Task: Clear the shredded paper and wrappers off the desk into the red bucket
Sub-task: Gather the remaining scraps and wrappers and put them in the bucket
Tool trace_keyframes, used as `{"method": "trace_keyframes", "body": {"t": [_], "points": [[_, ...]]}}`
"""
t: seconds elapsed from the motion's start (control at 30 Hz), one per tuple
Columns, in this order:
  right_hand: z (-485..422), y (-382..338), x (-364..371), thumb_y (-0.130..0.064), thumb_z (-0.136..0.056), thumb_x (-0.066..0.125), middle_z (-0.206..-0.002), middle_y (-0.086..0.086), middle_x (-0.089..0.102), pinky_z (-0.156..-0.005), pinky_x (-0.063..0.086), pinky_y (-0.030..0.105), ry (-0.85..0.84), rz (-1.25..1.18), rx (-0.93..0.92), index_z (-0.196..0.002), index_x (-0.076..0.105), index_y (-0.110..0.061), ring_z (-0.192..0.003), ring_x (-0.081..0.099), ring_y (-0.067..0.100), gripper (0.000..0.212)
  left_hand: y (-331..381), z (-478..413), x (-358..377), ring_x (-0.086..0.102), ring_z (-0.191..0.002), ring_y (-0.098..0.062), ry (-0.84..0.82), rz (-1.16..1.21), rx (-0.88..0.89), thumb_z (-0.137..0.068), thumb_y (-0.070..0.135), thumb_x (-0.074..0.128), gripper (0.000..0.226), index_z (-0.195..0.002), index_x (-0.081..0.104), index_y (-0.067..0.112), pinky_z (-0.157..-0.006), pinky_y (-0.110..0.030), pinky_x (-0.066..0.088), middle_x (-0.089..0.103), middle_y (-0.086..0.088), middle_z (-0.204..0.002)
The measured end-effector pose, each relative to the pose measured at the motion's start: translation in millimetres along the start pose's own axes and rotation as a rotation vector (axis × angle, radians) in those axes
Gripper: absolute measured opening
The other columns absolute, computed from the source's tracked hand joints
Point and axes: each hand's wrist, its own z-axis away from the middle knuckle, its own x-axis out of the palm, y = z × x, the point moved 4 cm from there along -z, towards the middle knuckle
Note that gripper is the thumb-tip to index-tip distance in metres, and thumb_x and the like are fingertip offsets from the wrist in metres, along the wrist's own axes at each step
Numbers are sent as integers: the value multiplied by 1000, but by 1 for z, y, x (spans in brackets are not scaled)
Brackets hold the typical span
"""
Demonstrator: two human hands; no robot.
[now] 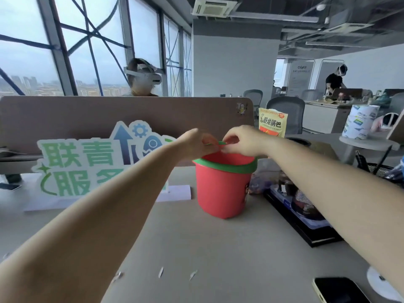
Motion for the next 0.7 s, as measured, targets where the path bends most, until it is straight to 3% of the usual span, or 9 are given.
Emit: {"method": "trace_keyframes", "body": {"t": [0.07,0.17,0.43,0.53,0.63,0.7], "points": [[15,-20,-7,-42,-81,65,-115,0,62,-93,45,32,34,-36,-13,-111,63,-17,-108,56,18,39,-4,30,-17,62,-105,-20,36,57,-23,-85,23,63,22,-104,70,16,-97,-35,47,69,-4,-112],[47,-48,13,-44,-80,63,-113,0,63,-94,46,36,31,-44,-47,-108,64,-18,-107,57,18,37,-25,85,-27,61,-105,-17,-1,-54,-30,-86,30,61,23,-106,68,21,-91,-29,47,67,1,-113],[137,-89,156,-41,-83,62,-141,8,45,-111,27,28,-122,-146,-26,-127,51,-14,-132,38,21,52,-112,246,1,52,-120,-19,-25,-157,-261,-85,38,61,36,-117,61,22,-102,-27,37,56,-1,-130],[163,-98,199,-47,-85,57,-152,5,29,-116,19,28,-201,-183,28,-139,36,-12,-142,24,19,67,-137,298,22,47,-127,-19,-27,-167,-304,-78,54,60,55,-122,57,22,-107,-28,34,50,-2,-138],[175,-107,225,-53,-86,51,-158,4,14,-119,9,31,-251,-158,42,-146,20,-14,-146,8,21,79,-150,336,24,42,-132,-18,89,-170,-359,-75,61,60,63,-128,52,27,-108,-31,34,38,3,-147],[175,-115,235,-58,-85,47,-159,1,10,-120,7,33,-263,-124,35,-147,14,-15,-147,2,20,82,-155,356,22,30,-140,-18,101,-221,-408,-63,78,54,86,-135,41,34,-113,-36,30,25,8,-154]]}}
